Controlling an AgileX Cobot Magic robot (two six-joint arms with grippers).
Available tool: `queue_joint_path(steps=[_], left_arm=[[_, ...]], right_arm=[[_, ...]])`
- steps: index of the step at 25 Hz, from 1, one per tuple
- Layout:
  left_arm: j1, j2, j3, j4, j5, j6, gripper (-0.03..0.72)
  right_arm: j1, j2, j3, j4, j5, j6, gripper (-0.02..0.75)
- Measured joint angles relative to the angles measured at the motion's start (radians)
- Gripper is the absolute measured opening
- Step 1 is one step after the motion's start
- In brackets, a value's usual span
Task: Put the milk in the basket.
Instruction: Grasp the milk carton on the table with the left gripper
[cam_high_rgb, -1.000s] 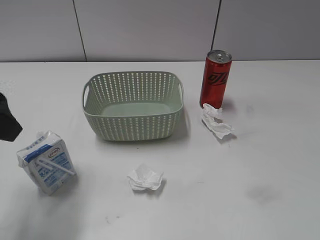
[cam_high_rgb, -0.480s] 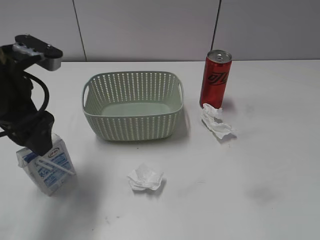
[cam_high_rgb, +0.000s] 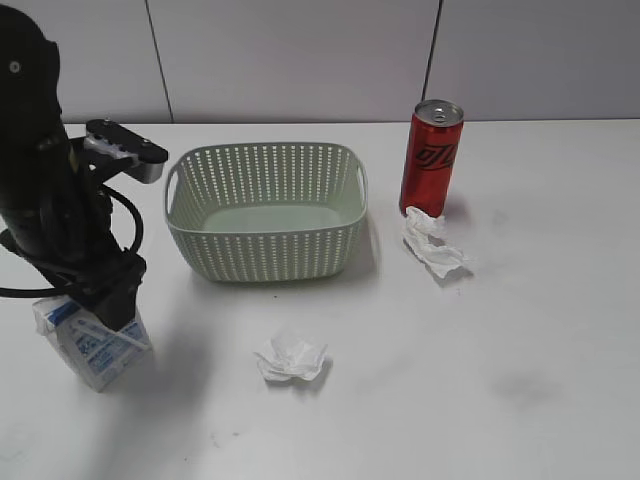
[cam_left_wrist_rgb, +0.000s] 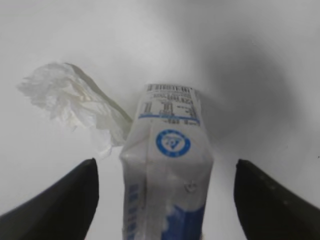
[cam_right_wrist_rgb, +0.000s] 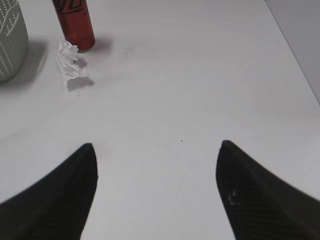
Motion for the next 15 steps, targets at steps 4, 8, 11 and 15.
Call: queue_joint_path(steps=[4,8,11,15], left_arm=[[0.000,0.043,-0.001,0.008,-0.018,0.000,0.632],[0.000,0.087,-0.002,0.011,-0.029,0.001,0.601],[0.000,0.105,-0.002,0.011,-0.036,0.000,0.574],[0.000,0.117,-0.002,0.012,-0.036,0.000,0.501]], right_arm=[[0.000,0.000,0.000,0.000,0.000,0.000,0.588],[0.000,0.000,0.000,0.000,0.000,0.000,0.588],[0.000,0.000,0.000,0.000,0.000,0.000,0.588],[0.000,0.000,0.000,0.000,0.000,0.000,0.588]])
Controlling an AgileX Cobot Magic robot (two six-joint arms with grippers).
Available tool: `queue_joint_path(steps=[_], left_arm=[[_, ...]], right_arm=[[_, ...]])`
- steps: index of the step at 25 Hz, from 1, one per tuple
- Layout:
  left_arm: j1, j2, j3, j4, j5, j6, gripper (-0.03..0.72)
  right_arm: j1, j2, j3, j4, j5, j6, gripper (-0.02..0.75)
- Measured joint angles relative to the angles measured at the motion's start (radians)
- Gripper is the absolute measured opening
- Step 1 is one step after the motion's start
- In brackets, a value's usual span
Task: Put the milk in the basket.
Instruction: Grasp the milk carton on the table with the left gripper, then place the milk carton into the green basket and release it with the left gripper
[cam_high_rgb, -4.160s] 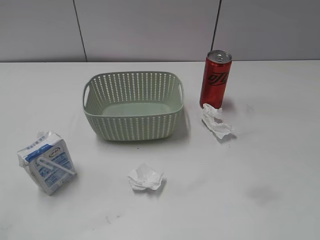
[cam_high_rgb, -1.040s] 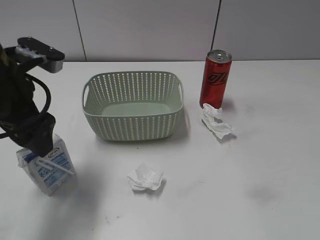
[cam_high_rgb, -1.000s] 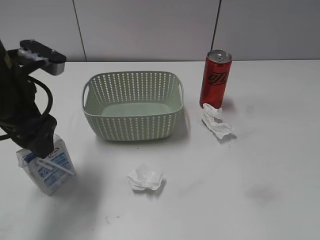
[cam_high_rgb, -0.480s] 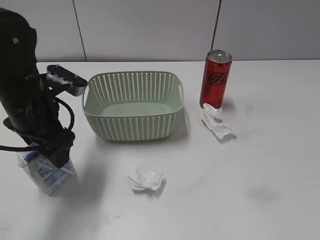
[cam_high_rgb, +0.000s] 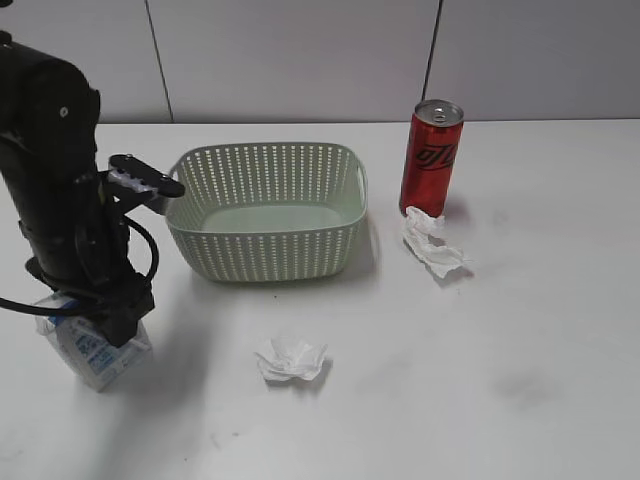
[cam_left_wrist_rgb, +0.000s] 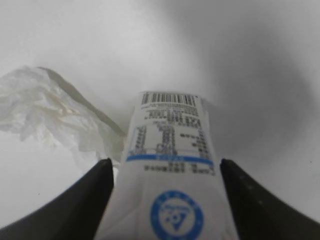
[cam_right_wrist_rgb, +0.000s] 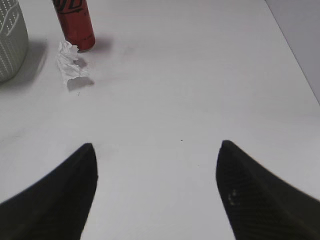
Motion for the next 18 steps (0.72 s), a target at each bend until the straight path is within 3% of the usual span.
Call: queue_joint_path(steps=[5,13,18], left_arm=[[0.000,0.002,0.000,-0.001,0.005,0.000,0.336],[0.000,0.002,-0.003,0.003,0.022,0.001,0.330],[0.000,0.002,-0.077,0.006,0.154,0.001,0.330]], right_arm=[[0.000,0.000,0.000,0.000,0.000,0.000,0.588],[0.000,0.000,0.000,0.000,0.000,0.000,0.588],[0.000,0.000,0.000,0.000,0.000,0.000,0.588]])
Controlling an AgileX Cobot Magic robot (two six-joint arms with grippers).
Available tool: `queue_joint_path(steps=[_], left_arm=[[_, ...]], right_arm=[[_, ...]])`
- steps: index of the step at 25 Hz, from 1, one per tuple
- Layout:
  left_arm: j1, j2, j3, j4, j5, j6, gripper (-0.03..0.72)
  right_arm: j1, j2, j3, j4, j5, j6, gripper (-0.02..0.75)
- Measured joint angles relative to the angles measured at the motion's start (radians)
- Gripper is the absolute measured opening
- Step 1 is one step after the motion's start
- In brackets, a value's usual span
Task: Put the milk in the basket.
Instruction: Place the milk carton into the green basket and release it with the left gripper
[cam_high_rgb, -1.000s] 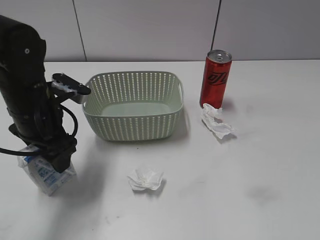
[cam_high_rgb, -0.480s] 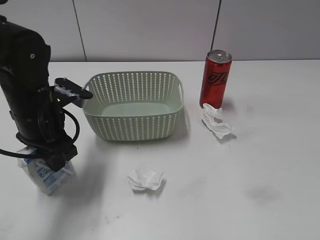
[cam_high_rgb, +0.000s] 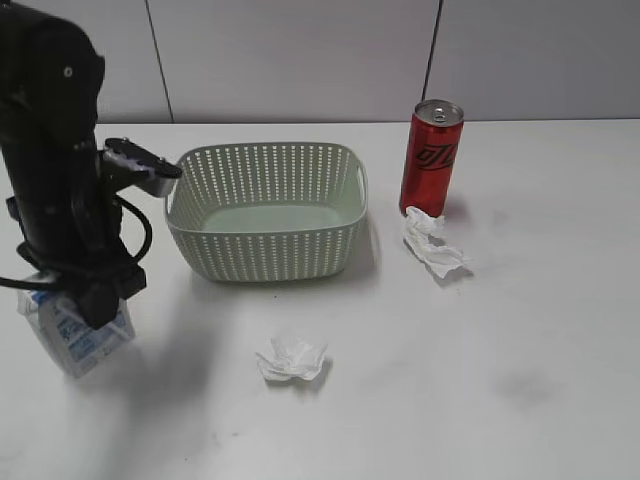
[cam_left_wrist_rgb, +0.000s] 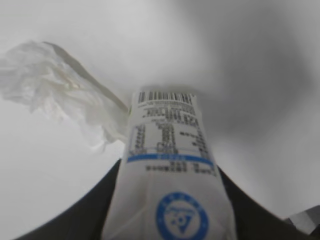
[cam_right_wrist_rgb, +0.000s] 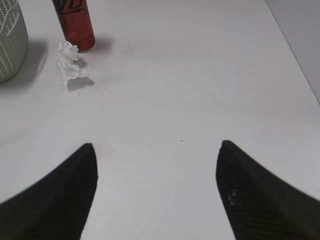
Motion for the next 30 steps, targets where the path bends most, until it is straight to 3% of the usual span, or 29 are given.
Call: queue_joint_path(steps=[4,14,22,30], left_arm=[[0.000,0.000,-0.145,0.000,0.092,-0.001,0.330],[0.000,-0.031,-0.524,-0.043,0.100,-0.011,0.329],[0.000,-0.019,-0.591,-0.068,0.102,-0.011,0.329],[0.000,0.141,-0.688,-0.088,0.100,-0.011,0.329]], right_arm=[[0.000,0.000,0.000,0.000,0.000,0.000,0.588],[0.000,0.000,0.000,0.000,0.000,0.000,0.588],[0.000,0.000,0.000,0.000,0.000,0.000,0.588],[0.000,0.000,0.000,0.000,0.000,0.000,0.588]])
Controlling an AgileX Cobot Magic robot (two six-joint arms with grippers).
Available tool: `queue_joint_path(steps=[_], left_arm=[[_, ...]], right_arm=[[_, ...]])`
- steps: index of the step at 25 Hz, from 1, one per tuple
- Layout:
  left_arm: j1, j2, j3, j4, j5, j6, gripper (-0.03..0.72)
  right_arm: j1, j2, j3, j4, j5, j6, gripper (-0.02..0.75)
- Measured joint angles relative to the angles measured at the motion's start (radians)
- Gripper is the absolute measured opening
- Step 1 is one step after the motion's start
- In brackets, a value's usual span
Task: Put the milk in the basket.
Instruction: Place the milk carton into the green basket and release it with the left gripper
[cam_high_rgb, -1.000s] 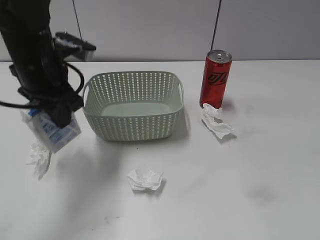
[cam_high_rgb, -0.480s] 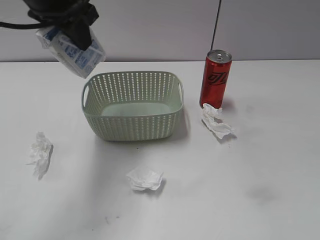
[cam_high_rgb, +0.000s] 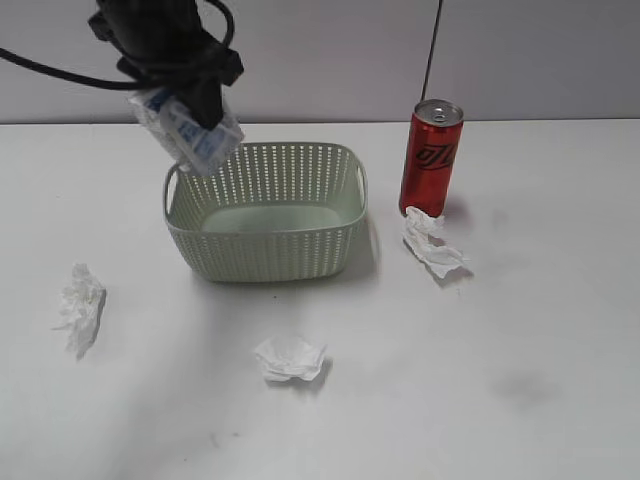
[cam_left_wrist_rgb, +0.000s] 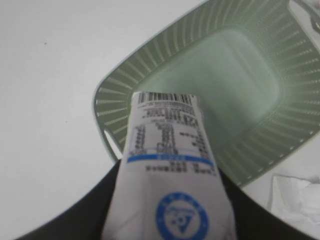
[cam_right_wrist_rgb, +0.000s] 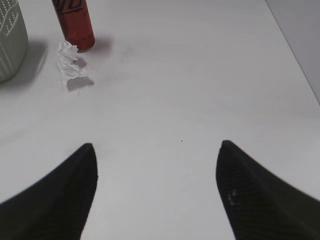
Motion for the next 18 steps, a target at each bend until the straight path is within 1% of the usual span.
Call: queue_joint_path(steps=[3,9,15,18], left_arm=[[0.000,0.073,-0.023,-0.005,-0.001,0.000,0.329],[0.000,0.188,-0.026,-0.005,-0.006,0.000,0.329],[-0.001,0.252,-0.033,-0.008,-0.049,0.000,0.328],[-0.002,0.267,-0.034,-0.032,-0.071,0.000,0.333]], right_arm=[[0.000,0.000,0.000,0.000,0.000,0.000,0.588],[0.000,0.000,0.000,0.000,0.000,0.000,0.588],[0.000,0.000,0.000,0.000,0.000,0.000,0.588],[0.000,0.000,0.000,0.000,0.000,0.000,0.588]])
